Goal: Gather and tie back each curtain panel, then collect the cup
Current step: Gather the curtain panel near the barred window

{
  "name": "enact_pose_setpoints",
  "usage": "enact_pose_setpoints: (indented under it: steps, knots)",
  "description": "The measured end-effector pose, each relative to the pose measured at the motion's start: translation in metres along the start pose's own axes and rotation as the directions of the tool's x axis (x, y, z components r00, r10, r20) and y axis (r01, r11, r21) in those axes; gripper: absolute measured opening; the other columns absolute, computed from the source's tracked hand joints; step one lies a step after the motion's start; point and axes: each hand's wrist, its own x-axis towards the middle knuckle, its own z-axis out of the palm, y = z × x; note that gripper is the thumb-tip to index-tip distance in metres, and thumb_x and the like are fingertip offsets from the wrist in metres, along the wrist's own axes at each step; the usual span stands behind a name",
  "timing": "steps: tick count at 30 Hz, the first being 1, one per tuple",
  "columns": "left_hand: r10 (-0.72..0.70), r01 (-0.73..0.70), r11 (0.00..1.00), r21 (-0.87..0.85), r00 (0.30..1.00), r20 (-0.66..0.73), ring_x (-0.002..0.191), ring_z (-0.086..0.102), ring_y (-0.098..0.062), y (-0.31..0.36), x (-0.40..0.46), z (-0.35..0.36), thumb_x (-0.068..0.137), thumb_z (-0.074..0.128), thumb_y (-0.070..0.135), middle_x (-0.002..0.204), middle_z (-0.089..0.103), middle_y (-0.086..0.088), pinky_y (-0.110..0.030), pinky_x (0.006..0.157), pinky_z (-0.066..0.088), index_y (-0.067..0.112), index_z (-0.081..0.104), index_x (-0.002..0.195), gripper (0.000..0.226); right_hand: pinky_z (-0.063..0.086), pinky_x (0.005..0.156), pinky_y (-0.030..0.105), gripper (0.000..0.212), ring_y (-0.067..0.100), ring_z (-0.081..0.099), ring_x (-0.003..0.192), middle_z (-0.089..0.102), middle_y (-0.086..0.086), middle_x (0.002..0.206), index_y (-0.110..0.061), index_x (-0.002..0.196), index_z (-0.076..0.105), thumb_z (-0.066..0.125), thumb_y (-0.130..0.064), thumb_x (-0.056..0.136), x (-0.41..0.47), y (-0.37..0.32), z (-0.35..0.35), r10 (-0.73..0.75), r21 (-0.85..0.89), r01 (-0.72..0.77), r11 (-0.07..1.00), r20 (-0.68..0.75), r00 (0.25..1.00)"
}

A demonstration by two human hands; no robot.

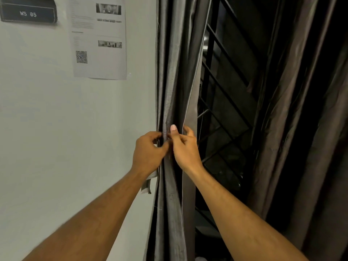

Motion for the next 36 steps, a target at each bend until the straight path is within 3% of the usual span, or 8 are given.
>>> enact_pose_setpoints:
  steps: [5,10,17,21,24,28,32,36]
  knots:
    - [-0.059,0.063,0.998,0.032,0.993,-0.105,0.077,0.066,-0.007,-0.007,0.004,-0.005,0.098,0.068,0.017,0.089,0.067,0.008,-0.013,0.059,0.051,0.024,0.055,0.103,0.016,0.042,0.098,0.018,0.031,0.007,0.056,0.116,0.052,-0.004,0.133,-0.017,0.129,0.066,0.067,-0.021,0.099,0.008,0.012,-0.017,-0.087,-0.165,0.052,0.985,-0.211,0.974]
    - [-0.015,0.031,0.995,0.094,0.986,-0.169,0.080,0.062,-0.006,-0.019,0.004,-0.006,0.099,0.058,-0.002,0.088,0.066,0.004,-0.004,0.068,0.047,0.019,0.062,0.092,0.023,0.057,0.087,0.029,0.026,0.003,0.065,0.098,0.062,-0.005,0.116,-0.018,0.115,0.061,0.060,0.001,0.097,0.012,0.021,-0.033,-0.060,-0.122,0.022,0.992,-0.317,0.947]
    - [-0.005,0.008,0.997,0.072,0.999,-0.041,0.097,0.065,-0.009,-0.004,0.008,0.009,0.093,0.073,0.017,0.108,0.071,0.003,-0.017,0.089,0.051,0.012,0.075,0.115,0.023,0.042,0.052,0.027,0.025,0.011,0.049,0.055,0.057,0.005,0.077,-0.018,0.098,0.057,0.054,0.006,0.091,0.010,0.020,-0.025,-0.019,0.170,0.063,0.983,-0.249,0.968]
    - [-0.025,0.025,0.999,0.048,1.000,-0.015,0.099,0.062,-0.007,0.002,0.006,0.017,0.091,0.076,0.036,0.113,0.070,0.001,-0.003,0.081,0.043,0.011,0.074,0.118,0.037,0.050,0.065,0.033,0.025,0.018,0.055,0.070,0.058,0.000,0.069,-0.019,0.077,0.055,0.048,0.004,0.083,0.019,0.013,-0.022,0.214,0.500,-0.085,0.862,-0.207,0.955]
    - [-0.047,0.047,0.999,0.012,0.999,0.000,0.105,0.063,-0.008,0.001,0.005,0.016,0.089,0.076,0.046,0.117,0.068,0.002,-0.011,0.086,0.045,0.011,0.071,0.123,0.049,0.061,0.068,0.036,0.022,0.025,0.070,0.081,0.072,0.003,0.077,-0.011,0.083,0.063,0.046,0.001,0.088,0.026,0.014,-0.026,0.359,0.652,-0.179,0.737,-0.153,0.921]
    - [-0.050,0.051,0.999,-0.009,0.998,0.035,0.098,0.066,-0.008,0.002,0.004,0.017,0.088,0.075,0.050,0.107,0.070,0.005,-0.013,0.081,0.048,0.016,0.076,0.109,0.041,0.065,0.082,0.046,0.032,0.032,0.076,0.093,0.077,0.020,0.105,0.002,0.118,0.069,0.049,-0.009,0.096,0.033,0.014,-0.024,0.414,0.669,-0.286,0.686,-0.037,0.909]
    - [-0.120,0.122,0.982,-0.144,0.992,0.028,0.078,0.068,-0.011,0.006,0.006,0.024,0.100,0.064,0.037,0.080,0.071,0.007,-0.021,0.072,0.051,0.020,0.075,0.078,0.030,0.063,0.086,0.047,0.029,0.032,0.075,0.090,0.078,0.016,0.095,0.002,0.113,0.072,0.050,-0.009,0.098,0.038,0.009,-0.018,0.388,0.618,-0.292,0.730,-0.024,0.921]
    - [-0.226,0.234,0.945,-0.229,0.972,0.063,0.078,0.070,-0.015,0.006,0.010,0.026,0.104,0.059,0.035,0.086,0.075,-0.004,-0.031,0.078,0.057,0.006,0.076,0.087,0.037,0.066,0.072,0.040,0.030,0.027,0.076,0.078,0.078,0.015,0.087,0.001,0.107,0.075,0.049,-0.011,0.097,0.038,0.007,-0.019,0.401,0.619,-0.322,0.716,0.013,0.916]
